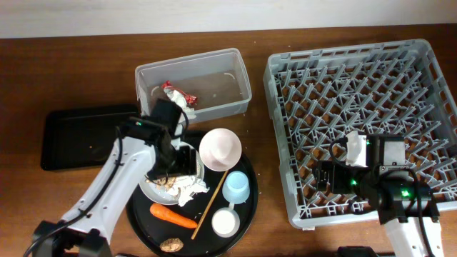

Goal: Sort waste into correct bins and load items into the dishwasher rack
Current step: 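Lower the left gripper to the plate and grasp the white tissue, then carry the tissue to the clear bin and drop it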

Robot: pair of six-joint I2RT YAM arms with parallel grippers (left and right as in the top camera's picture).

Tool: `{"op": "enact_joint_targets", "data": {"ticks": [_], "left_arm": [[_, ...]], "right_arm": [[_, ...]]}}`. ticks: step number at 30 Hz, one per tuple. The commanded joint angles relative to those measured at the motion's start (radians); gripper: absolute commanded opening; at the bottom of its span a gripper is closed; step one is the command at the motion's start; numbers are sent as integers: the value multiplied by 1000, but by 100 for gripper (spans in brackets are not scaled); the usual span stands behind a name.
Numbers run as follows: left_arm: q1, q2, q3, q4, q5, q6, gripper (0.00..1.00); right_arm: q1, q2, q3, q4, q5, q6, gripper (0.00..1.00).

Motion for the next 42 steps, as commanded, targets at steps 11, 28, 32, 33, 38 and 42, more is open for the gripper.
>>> {"op": "enact_joint_targets", "data": {"ticks": [11,28,32,33,38,42], "left_arm": [[-31,-8,-272,228,-8,-34,1],[-31,116,231,502,-245,-3,4],[-1,243,231,644,-242,-6,26],[9,249,231,648,-235,-6,32],[25,155,246,494,-173,-6,80],[116,-5,246,30,-172,-67,99]], "right_arm": [[-5,-3,13,-4,-2,-3,98],[-5,-3,13,-5,-3,-3,98],[-5,-3,13,-8,-2,-3,98],[-5,-3,13,-8,-2,-3,98],[-5,-3,13,-13,-3,-3,98],[-5,-3,13,-14,-5,-3,98]]}}
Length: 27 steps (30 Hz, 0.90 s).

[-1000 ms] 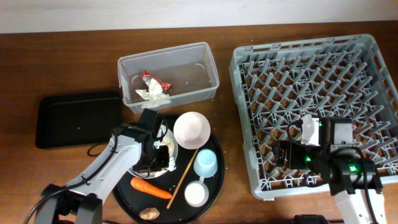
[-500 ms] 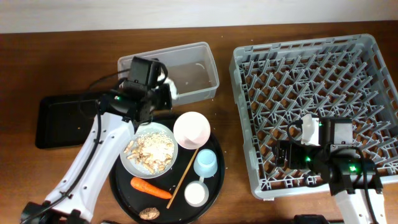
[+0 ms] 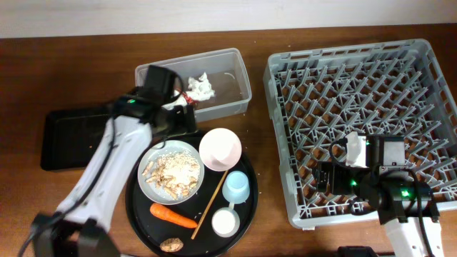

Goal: Sort waste into correct bins and load items into the dishwasher rack
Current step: 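Carry the tissue to the clear bin and drop it, then grasp the light-blue cup with the right gripper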

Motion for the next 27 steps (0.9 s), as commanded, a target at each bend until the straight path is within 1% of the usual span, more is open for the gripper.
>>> {"op": "enact_joint_targets", "data": {"ticks": [1,2,3,4,7,9,12,14,16,18,19,22,23,25,27], "left_arm": [[103,-120,10,-227,21,-60,99],[145,-132,10,-298,58,-59,99],[180,-135,2,-350,76,-29,99],[198,-135,-15,-363,76,-14,99],[216,-135,-108,-352,77,-14,99],[216,-135,-157,-322,76,-14,99],[216,-135,-198,-301,72,-14,99],[216,-135,-202,-301,56,-14,99],[216,-135,-202,-295,54,-14,99],[216,-135,-202,-288,54,-14,99],[216,-135,-202,-286,54,-14,99],[225,-135,-202,-286,55,-2,99],[252,-135,-202,-286,55,9,100],[346,-135,-202,-285,54,9,99],[455,-135,-202,-269,55,8,99]], "right_arm": [[-5,-3,13,0,-13,-3,98],[-4,-3,14,0,-18,-3,98],[-4,-3,21,-1,-29,-2,99],[-4,-3,29,-5,-29,-2,98],[-3,0,92,-53,-30,-3,99],[39,30,164,-128,-32,-10,98],[192,115,258,-189,-19,26,98],[346,217,329,-203,25,122,98],[483,296,366,-202,110,199,98],[587,353,388,-199,196,249,98],[653,385,390,-144,209,252,98],[729,443,389,35,122,253,99],[742,472,389,50,118,253,98],[757,546,389,51,123,264,98],[777,631,389,88,132,283,98]]}}
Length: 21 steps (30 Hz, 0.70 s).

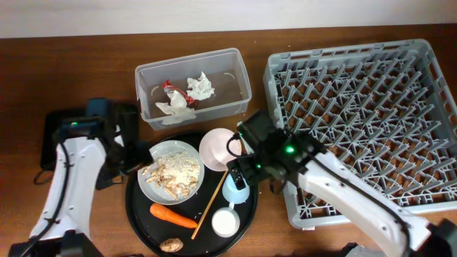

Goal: Sort waste into correct bins and load items into the dishwasher rack
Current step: 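Grasp the light-blue cup with the right gripper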

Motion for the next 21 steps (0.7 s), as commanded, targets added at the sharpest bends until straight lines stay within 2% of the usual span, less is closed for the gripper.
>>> {"op": "enact_joint_targets", "data": {"ticks": [1,7,12,18,21], "left_arm": [[117,-8,-3,16,-3,16,99],[148,-8,-3,23,-3,16,99],[148,-8,-3,23,-3,16,99],[148,-8,-3,23,-3,16,99],[148,-8,-3,22,-3,16,99]], "right_arm": [[33,87,13,42,5,35,98],[92,192,11,65,19,168,99],[116,235,7,48,1,192,98],[116,237,7,32,1,191,72],[115,237,7,32,5,191,67]]}}
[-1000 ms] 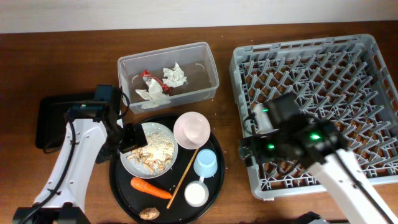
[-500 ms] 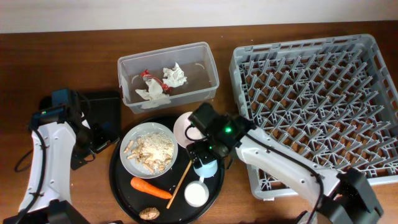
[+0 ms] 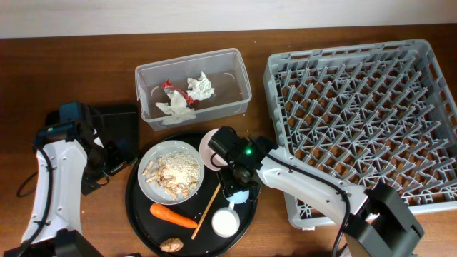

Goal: Sort waste into correct bins and load items into the dishwasher rack
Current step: 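Grasp the light-blue cup with the right gripper, then place the light-blue cup into the dish rack's right side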

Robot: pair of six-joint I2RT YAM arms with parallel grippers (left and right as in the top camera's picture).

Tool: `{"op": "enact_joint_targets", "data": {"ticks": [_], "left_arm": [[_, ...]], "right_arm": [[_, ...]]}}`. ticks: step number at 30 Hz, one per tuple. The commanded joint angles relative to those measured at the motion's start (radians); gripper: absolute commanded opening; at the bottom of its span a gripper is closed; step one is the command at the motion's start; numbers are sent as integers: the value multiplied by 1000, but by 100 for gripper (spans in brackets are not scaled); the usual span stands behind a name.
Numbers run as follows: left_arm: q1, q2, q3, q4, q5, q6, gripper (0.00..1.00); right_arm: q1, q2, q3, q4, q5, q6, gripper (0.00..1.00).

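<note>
On the round black tray [image 3: 139, 214] sit a plate of food scraps [image 3: 171, 171], a pink bowl [image 3: 211, 146], a blue cup [image 3: 243, 196], a white cup [image 3: 225, 223], a carrot [image 3: 173, 214] and a chopstick [image 3: 207, 208]. My right gripper [image 3: 235, 187] points down onto the blue cup and hides most of it, so the set of its jaws is unclear. The left gripper [image 3: 111, 157] hangs at the tray's left edge, dark against the tray. The clear bin [image 3: 239, 71] holds a red wrapper [image 3: 170, 87] and crumpled tissues [image 3: 200, 87].
The grey dishwasher rack [image 3: 364, 121] fills the right side, and my right arm crosses its front left corner. A flat rectangular black tray [image 3: 118, 125] lies at the left behind my left arm. A small brown lump [image 3: 170, 245] rests at the round tray's front.
My right gripper has moved left and down from beside the pink bowl onto the blue cup. The left arm has drawn back a little further left, off the plate's edge.
At first my left gripper was on the plate among crumpled tissue, and the right arm rested over the rack. Then the left gripper was at the clear bin and tissue lay inside it. Later the left arm was back at the left, and the right arm had reached the round tray.
</note>
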Motion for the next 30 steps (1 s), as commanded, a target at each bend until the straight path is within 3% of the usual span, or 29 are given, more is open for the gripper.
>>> {"op": "enact_joint_targets", "data": {"ticks": [1,7,12,15,23,27,30], "left_arm": [[4,-8,-3,2,0,16,99],[4,-8,-3,2,0,16,99],[4,-8,-3,2,0,16,99],[4,-8,-3,2,0,16,99],[4,-8,-3,2,0,16,99],[4,-8,-3,2,0,16,99],[4,-8,-3,2,0,16,99]], "right_arm": [[8,6,7,-3,3,3,63],[7,-47,79,-48,58,3,56],[-118,-138,362,-297,222,-2,57],[-319,-200,453,-400,322,-9,57],[-1127,-254,448,-429,327,-114,57],[-1403,-253,385,-381,289,-114,57],[-1523,-253,275,-306,208,-114,57]]}}
